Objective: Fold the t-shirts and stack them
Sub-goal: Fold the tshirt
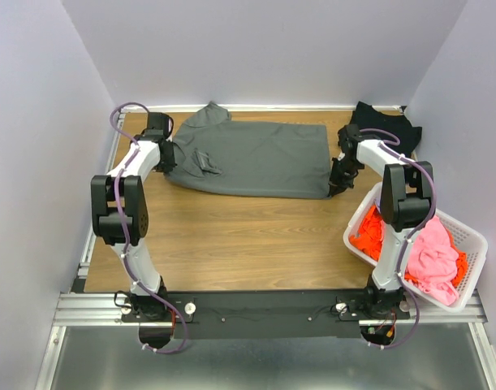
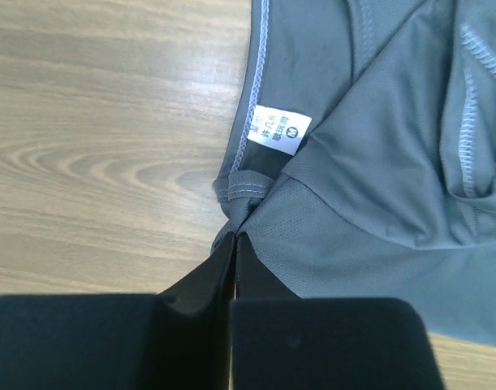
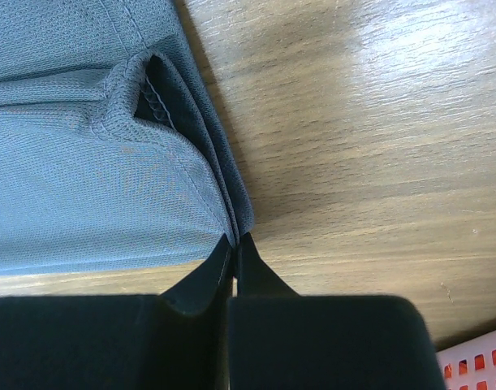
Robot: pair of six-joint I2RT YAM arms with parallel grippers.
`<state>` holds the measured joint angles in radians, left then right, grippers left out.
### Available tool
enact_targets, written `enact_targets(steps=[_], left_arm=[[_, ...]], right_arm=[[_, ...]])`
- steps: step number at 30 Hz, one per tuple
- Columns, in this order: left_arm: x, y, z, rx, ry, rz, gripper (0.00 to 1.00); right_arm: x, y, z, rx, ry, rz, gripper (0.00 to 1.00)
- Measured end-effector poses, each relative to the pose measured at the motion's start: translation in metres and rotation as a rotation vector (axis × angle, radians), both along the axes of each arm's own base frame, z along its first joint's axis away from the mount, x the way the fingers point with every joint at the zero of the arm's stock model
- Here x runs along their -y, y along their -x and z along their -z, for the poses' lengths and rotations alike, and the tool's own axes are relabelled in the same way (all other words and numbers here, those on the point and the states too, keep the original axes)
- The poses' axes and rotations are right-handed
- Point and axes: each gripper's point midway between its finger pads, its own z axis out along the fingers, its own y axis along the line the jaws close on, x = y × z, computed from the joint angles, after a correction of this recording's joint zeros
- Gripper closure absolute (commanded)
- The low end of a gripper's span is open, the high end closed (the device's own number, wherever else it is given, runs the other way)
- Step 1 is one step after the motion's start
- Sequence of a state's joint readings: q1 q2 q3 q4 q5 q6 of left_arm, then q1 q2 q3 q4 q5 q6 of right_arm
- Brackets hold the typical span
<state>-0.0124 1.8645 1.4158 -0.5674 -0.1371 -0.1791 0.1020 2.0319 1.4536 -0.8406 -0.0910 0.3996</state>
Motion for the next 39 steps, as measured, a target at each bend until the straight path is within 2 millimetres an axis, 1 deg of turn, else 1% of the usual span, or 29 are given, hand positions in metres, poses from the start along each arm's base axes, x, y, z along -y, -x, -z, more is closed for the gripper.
enact_targets(steps=[2,4,5,6,7,10,13,16,17,21,22,25,26,29,31,32,33,35,36,37,39], left_arm=[[-0.002,0.003,0.007,-0.026,-0.003,0.000,0.72],[-0.005,0.006,0.010,-0.039,-0.002,-0.009,0.66],[-0.009,0.007,0.011,-0.043,-0.002,-0.020,0.59],[-0.013,0.007,0.010,-0.041,0.001,-0.034,0.56],[-0.018,0.007,0.010,-0.037,0.007,-0.056,0.49],[-0.030,0.011,0.012,-0.037,0.022,-0.104,0.47],[-0.036,0.015,0.015,-0.030,0.057,-0.141,0.47],[-0.032,0.018,0.021,-0.028,0.095,-0.150,0.47],[-0.027,0.020,0.026,-0.035,0.120,-0.147,0.47],[-0.016,0.028,0.039,-0.053,0.169,-0.144,0.47],[-0.015,0.030,0.042,-0.059,0.179,-0.145,0.48],[-0.013,0.034,0.047,-0.071,0.190,-0.153,0.60],[-0.013,0.034,0.047,-0.069,0.192,-0.157,0.63],[-0.014,0.033,0.048,-0.062,0.187,-0.165,0.67],[-0.015,0.034,0.049,-0.063,0.180,-0.173,0.68],[-0.017,0.035,0.050,-0.064,0.174,-0.177,0.70],[-0.018,0.037,0.052,-0.069,0.167,-0.181,0.78],[-0.019,0.040,0.055,-0.077,0.159,-0.186,0.88],[-0.020,0.042,0.057,-0.081,0.155,-0.190,0.97],[-0.021,0.042,0.057,-0.078,0.154,-0.197,1.00],[-0.023,0.042,0.057,-0.074,0.151,-0.201,1.00]], right_arm=[[0.000,0.000,0.000,0.002,0.000,0.000,0.95],[0.000,0.000,0.000,0.002,0.000,0.000,0.95],[0.000,0.000,0.000,0.002,0.000,0.000,0.95],[0.000,0.000,0.000,0.002,0.000,0.000,0.95],[0.000,0.000,0.000,0.002,0.000,0.000,0.95],[0.000,0.000,0.000,0.002,0.000,0.000,0.95],[0.000,0.000,0.000,0.002,0.000,0.000,0.95],[0.000,0.000,0.000,0.002,0.000,0.000,0.95],[0.000,0.000,0.000,0.002,0.000,0.000,0.95],[0.000,0.000,0.000,0.002,0.000,0.000,0.95],[0.000,0.000,0.000,0.002,0.000,0.000,0.95],[0.000,0.000,0.000,0.002,0.000,0.000,0.95],[0.000,0.000,0.000,0.002,0.000,0.000,0.95],[0.000,0.000,0.000,0.002,0.000,0.000,0.95],[0.000,0.000,0.000,0.002,0.000,0.000,0.95],[0.000,0.000,0.000,0.002,0.000,0.000,0.95],[0.000,0.000,0.000,0.002,0.000,0.000,0.95],[0.000,0.000,0.000,0.002,0.000,0.000,0.96],[0.000,0.000,0.000,0.002,0.000,0.000,0.96],[0.000,0.000,0.000,0.001,0.000,0.001,0.96],[0.001,0.000,0.000,0.002,0.000,0.002,0.96]])
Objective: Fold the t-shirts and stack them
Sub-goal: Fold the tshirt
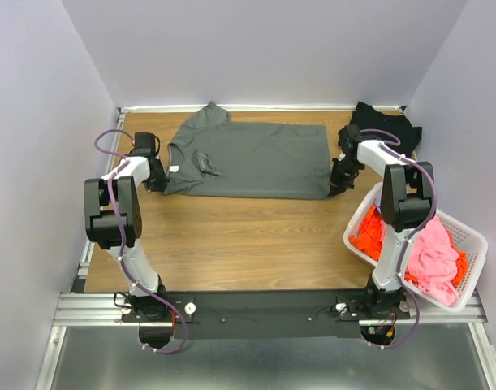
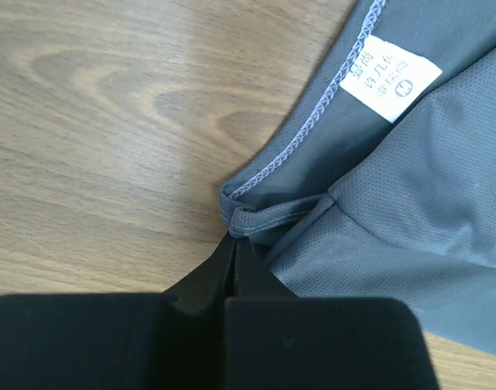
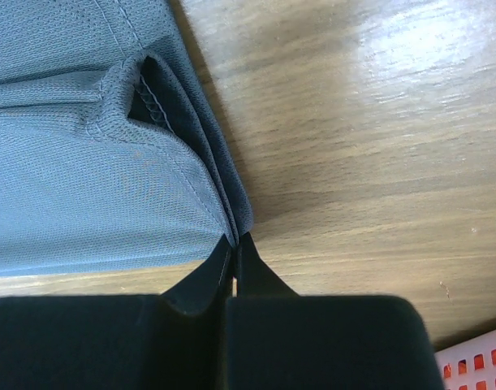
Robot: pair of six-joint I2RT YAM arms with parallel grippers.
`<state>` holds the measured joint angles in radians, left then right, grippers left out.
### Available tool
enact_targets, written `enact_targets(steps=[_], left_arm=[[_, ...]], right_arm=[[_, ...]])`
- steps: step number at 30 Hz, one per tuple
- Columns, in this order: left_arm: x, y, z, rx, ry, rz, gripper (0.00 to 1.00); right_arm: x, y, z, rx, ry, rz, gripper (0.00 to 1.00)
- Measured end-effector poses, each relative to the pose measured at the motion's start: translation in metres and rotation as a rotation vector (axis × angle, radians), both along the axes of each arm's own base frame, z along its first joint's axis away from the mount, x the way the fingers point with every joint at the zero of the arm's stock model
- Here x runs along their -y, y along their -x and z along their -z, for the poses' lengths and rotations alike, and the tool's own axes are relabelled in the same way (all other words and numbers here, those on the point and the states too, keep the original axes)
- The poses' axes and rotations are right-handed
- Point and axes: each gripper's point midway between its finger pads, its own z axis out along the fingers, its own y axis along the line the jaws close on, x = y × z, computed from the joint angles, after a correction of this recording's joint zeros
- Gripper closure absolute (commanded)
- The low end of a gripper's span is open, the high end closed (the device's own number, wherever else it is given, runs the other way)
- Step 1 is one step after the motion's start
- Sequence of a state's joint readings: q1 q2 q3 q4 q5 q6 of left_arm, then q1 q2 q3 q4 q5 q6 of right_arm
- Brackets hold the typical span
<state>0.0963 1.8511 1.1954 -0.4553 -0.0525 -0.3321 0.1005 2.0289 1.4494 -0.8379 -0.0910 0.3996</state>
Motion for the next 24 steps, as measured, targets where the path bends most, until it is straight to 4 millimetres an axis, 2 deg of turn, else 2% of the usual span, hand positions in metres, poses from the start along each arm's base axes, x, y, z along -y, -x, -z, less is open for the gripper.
enact_targets(steps=[7,15,16,18,19,20,21,24], left_arm=[[-0.008,0.007,0.000,-0.002,-0.005,-0.022,1.00],[-0.015,0.036,-0.001,-0.036,-0.018,-0.053,0.98],[-0.015,0.039,-0.001,-0.041,-0.018,-0.056,0.93],[-0.016,0.045,-0.001,-0.051,-0.019,-0.060,0.88],[-0.016,0.048,-0.003,-0.057,-0.020,-0.062,0.80],[-0.016,0.049,-0.003,-0.060,-0.022,-0.064,0.76],[-0.017,0.051,-0.004,-0.063,-0.026,-0.067,0.68],[-0.020,0.052,-0.010,-0.062,-0.037,-0.072,0.54]], right_arm=[[0.003,0.007,0.000,-0.006,0.004,0.004,0.96],[0.006,0.020,0.000,-0.023,0.017,0.007,0.95],[0.007,0.021,0.000,-0.024,0.020,0.007,0.93],[0.007,0.023,0.000,-0.027,0.022,0.008,0.86],[0.007,0.024,0.000,-0.030,0.023,0.007,0.82],[0.008,0.025,0.000,-0.032,0.025,0.006,0.74],[0.008,0.026,0.000,-0.034,0.027,0.007,0.71],[0.010,0.028,-0.002,-0.039,0.039,0.000,0.61]])
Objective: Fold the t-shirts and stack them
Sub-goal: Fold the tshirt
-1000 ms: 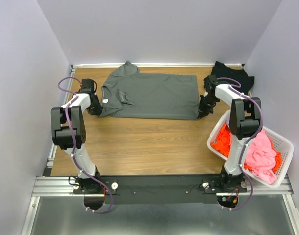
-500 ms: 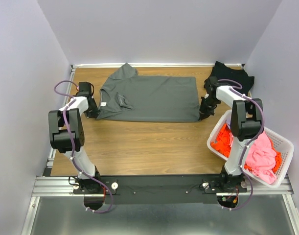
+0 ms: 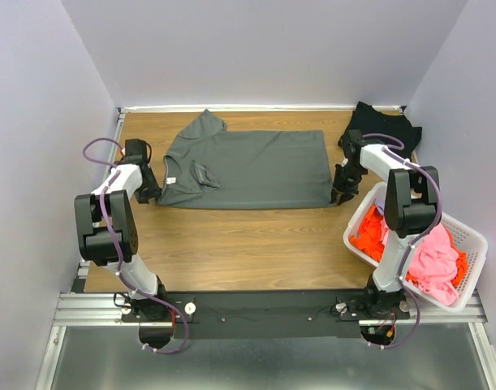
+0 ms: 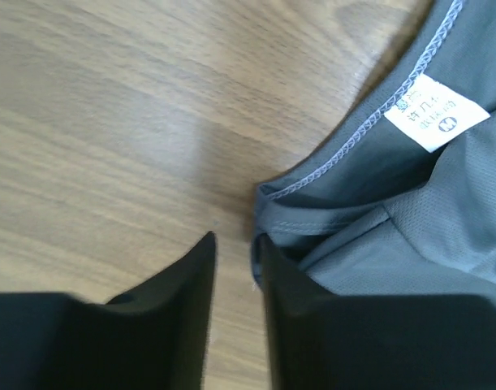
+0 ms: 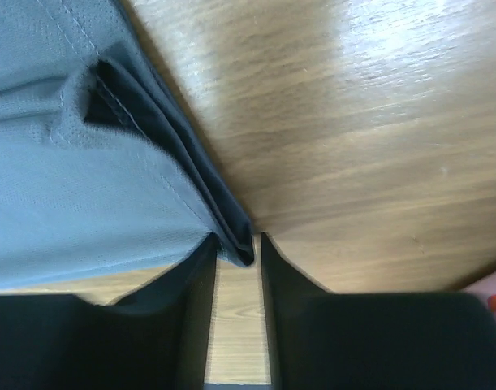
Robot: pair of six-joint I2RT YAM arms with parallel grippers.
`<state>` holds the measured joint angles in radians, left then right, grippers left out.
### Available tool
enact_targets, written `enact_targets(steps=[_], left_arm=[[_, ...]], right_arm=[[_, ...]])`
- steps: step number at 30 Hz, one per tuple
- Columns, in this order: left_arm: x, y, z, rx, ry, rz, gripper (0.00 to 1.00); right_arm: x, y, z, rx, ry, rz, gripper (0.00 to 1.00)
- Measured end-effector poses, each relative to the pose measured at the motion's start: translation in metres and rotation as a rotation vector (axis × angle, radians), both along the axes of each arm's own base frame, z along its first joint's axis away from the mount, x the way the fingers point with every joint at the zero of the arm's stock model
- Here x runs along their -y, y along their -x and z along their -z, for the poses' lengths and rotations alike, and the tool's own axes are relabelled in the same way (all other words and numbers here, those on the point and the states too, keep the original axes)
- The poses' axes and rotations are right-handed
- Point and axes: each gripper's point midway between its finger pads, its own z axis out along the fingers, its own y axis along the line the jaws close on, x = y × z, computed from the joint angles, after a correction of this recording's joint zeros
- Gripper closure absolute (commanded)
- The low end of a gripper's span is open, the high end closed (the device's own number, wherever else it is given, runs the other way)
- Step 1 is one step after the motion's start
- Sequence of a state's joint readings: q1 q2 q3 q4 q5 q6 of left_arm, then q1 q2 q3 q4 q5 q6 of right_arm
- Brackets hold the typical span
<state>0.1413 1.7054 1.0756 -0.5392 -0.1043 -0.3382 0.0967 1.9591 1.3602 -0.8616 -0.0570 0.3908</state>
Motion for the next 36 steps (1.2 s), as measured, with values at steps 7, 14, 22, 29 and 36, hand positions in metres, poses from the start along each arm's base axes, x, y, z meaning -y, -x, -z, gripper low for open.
enact_targets(steps=[7,14,22,29,36], left_arm=[[0.004,-0.038,-0.058,0.132,-0.048,0.024,0.42],[0.088,-0.068,-0.094,0.276,0.027,0.192,0.41],[0.130,-0.043,-0.027,0.185,0.228,0.226,0.42],[0.136,-0.039,0.003,0.164,0.277,0.221,0.42],[0.133,-0.040,0.004,0.177,0.265,0.217,0.43]], right_arm=[[-0.001,-0.012,-0.019,0.043,0.014,-0.054,0.43],[-0.015,-0.037,-0.049,0.154,0.036,-0.110,0.40],[-0.051,-0.041,-0.047,0.197,-0.079,-0.179,0.40],[-0.058,-0.023,-0.018,0.143,-0.132,-0.189,0.41],[-0.058,-0.004,-0.003,0.096,-0.152,-0.188,0.41]])
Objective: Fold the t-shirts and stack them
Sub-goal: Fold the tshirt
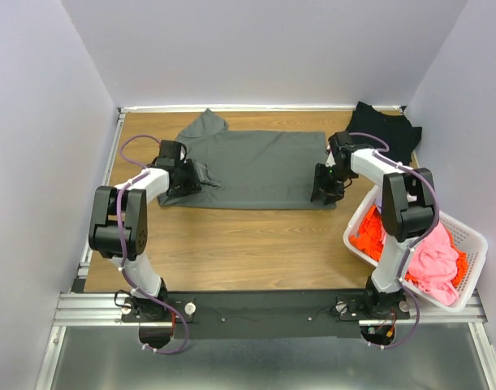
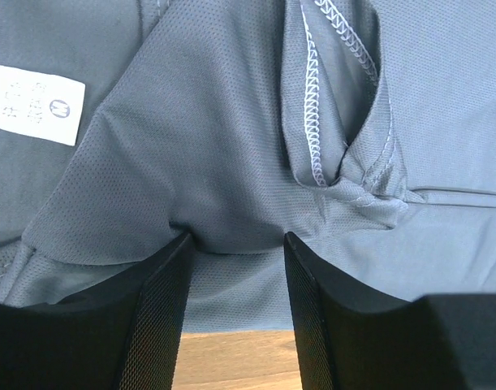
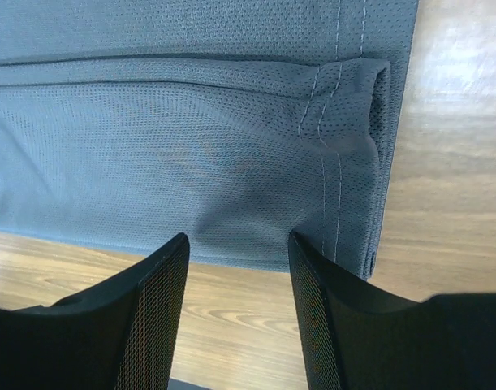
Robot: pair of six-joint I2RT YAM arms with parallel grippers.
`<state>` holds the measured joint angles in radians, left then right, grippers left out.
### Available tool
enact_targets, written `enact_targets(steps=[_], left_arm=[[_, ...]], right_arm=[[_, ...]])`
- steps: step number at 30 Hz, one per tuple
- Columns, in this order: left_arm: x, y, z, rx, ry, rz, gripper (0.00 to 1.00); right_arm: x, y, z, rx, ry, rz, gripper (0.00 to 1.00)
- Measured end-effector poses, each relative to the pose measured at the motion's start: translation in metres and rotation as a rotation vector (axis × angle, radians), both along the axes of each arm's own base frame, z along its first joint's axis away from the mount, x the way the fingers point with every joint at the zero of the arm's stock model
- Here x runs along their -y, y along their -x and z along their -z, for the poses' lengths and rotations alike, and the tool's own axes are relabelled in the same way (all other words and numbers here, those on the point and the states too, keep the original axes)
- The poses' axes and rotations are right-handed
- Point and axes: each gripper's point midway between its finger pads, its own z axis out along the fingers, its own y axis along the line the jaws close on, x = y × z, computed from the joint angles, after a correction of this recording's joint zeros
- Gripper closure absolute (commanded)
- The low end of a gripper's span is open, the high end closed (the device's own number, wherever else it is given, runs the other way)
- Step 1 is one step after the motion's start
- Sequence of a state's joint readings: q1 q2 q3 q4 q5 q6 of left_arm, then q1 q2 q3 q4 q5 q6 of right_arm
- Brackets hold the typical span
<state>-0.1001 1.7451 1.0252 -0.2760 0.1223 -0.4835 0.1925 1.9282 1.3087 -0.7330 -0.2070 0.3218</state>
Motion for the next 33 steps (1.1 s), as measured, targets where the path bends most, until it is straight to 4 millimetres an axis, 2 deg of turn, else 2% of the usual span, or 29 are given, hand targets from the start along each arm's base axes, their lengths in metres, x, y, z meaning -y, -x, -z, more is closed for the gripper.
enact_targets(steps=[5,14,18,20,24,26,29,33], left_arm=[[-0.008,0.004,0.001,-0.006,-0.045,-0.023,0.44],[-0.023,0.038,0.003,-0.084,-0.114,-0.051,0.43],[-0.020,0.044,-0.001,-0.119,-0.131,-0.041,0.43],[-0.010,0.035,-0.015,-0.099,-0.134,-0.016,0.44],[0.019,0.001,-0.050,0.007,-0.113,0.029,0.44],[0.026,-0.012,-0.059,0.042,-0.102,0.036,0.44],[0.029,-0.022,-0.054,0.039,-0.101,0.034,0.45],[0.034,-0.020,-0.024,-0.028,-0.114,0.049,0.45]], right_arm=[[0.000,0.013,0.001,-0.036,-0.007,0.013,0.41],[0.001,0.054,0.002,-0.145,-0.019,0.016,0.41],[0.002,0.060,-0.001,-0.168,-0.017,0.018,0.41],[0.002,0.060,-0.004,-0.172,-0.016,0.019,0.41],[-0.002,0.044,-0.018,-0.132,-0.027,0.027,0.41],[-0.003,0.037,-0.022,-0.113,-0.033,0.032,0.41],[-0.004,0.036,-0.024,-0.110,-0.034,0.035,0.41],[-0.004,0.037,-0.024,-0.112,-0.033,0.036,0.41]])
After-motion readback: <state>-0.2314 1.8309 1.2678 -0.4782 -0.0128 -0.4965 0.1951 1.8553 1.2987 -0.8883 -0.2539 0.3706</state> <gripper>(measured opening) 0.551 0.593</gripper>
